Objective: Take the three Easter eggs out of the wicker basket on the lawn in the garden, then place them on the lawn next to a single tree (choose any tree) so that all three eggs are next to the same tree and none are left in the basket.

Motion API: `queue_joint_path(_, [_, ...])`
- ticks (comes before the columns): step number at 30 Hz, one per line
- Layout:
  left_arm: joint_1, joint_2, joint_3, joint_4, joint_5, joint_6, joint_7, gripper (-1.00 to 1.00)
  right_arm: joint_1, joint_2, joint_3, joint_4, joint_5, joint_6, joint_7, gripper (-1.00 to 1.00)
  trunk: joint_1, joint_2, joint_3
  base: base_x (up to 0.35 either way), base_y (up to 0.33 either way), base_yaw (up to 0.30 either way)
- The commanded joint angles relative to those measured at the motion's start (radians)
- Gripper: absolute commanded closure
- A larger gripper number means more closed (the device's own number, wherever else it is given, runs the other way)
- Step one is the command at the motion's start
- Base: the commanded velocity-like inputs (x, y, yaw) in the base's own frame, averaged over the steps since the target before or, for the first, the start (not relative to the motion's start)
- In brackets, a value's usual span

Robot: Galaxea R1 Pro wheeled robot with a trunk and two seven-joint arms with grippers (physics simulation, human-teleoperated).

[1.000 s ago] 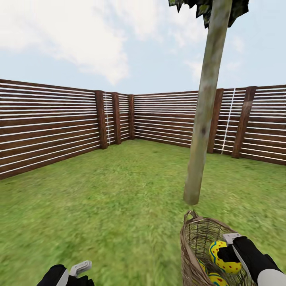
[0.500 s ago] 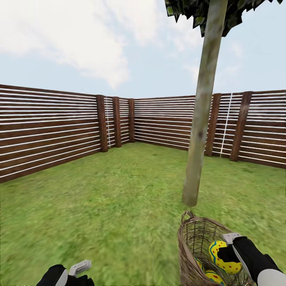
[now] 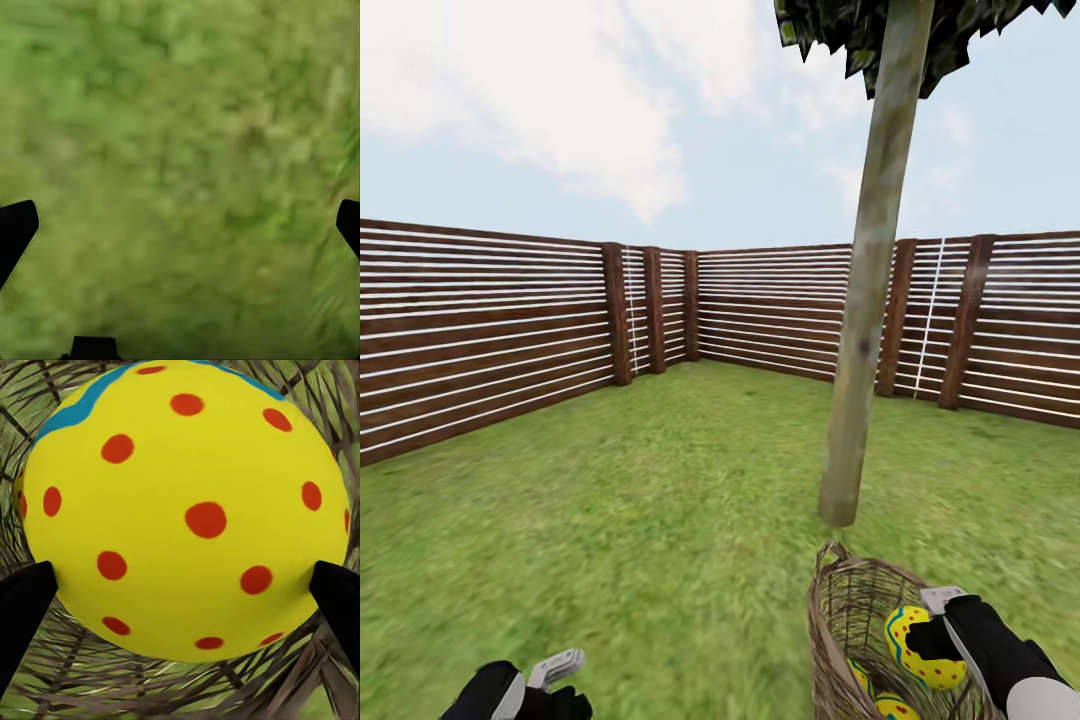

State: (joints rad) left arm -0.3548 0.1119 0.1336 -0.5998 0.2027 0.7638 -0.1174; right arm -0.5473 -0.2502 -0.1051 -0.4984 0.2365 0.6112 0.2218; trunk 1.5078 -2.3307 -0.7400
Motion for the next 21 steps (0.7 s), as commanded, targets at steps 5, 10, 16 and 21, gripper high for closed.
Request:
queue_joint_path(5, [0.0, 0.009, 0.004, -0.012, 0.0, 0.012, -0.007, -1.0, 0.0, 0.0, -0.007, -0.002, 0.01, 0.004, 0.008, 1.0, -0.019, 0.035, 0.015, 0.0, 0.0, 0.0])
queue_joint_path(10, [0.0, 0.002, 0.003, -0.009, 0.001, 0.011, -0.008, -1.0, 0.0, 0.001, -0.005, -0.002, 0.01, 0.004, 0.008, 1.0, -0.039, 0.07, 0.03, -0.267, 0.0, 0.0])
queue_joint_path(16, [0.0, 0.002, 0.003, -0.009, 0.001, 0.009, -0.007, -1.0, 0.0, 0.002, -0.005, -0.002, 0.01, 0.002, 0.008, 1.0, -0.062, 0.112, 0.049, -0.034, 0.0, 0.0])
queue_joint_path(21, [0.0, 0.002, 0.003, -0.009, 0.0, 0.009, -0.005, -1.0, 0.0, 0.002, -0.005, -0.002, 0.01, 0.002, 0.008, 1.0, -0.081, 0.147, 0.065, 0.0, 0.0, 0.0])
